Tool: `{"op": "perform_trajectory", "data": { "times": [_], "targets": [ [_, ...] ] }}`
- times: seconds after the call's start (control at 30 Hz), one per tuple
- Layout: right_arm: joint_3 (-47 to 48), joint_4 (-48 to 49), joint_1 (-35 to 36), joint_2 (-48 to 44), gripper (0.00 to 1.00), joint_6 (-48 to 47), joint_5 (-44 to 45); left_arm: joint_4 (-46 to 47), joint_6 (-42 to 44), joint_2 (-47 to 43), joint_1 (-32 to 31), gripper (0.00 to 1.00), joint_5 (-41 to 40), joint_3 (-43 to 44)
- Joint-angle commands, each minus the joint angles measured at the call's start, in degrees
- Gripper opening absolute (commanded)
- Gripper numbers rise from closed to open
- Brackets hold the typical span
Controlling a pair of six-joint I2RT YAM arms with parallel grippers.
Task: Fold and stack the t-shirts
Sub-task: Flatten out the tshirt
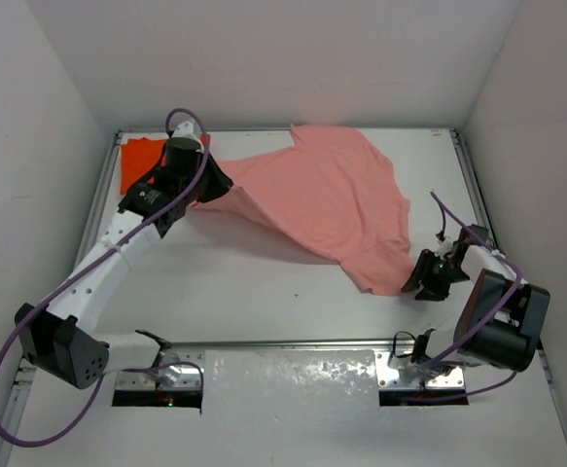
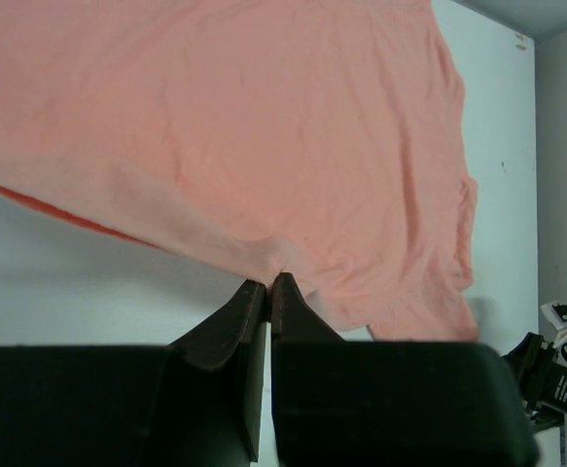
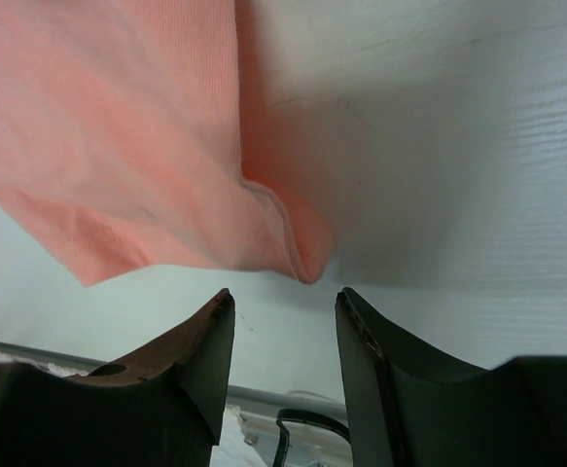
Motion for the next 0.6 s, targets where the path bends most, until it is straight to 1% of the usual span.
{"op": "perform_trajectory", "data": {
  "times": [0.0,0.17,0.27,0.37,0.57],
  "targets": [
    [1.3,-1.6,-0.4,0.3,0.45,0.6,-0.6,2.3,-0.4,-0.3,-0.7,0.00,0.8,2.4],
    [1.5,-2.0,-0.3,0.5,0.43,0.6,0.2,2.2,-0.1,-0.6,-0.7,0.00,0.4,2.3],
    [1.2,0.3,-0.3,-0.3,0.43,0.6,1.1,2.1,0.2,-0.9,-0.8,0.00,0.3,2.5],
    [1.2,1.4,-0.3,-1.7,0.43,1.0,4.2,1.9,0.2,-1.0,-0.8,0.00,0.9,2.4],
    [-0.2,4.9,-0.3,-3.8,0.41,1.6,6.6,2.5,-0.5,-1.4,-1.0,0.00,2.1,0.7]
  ]
}}
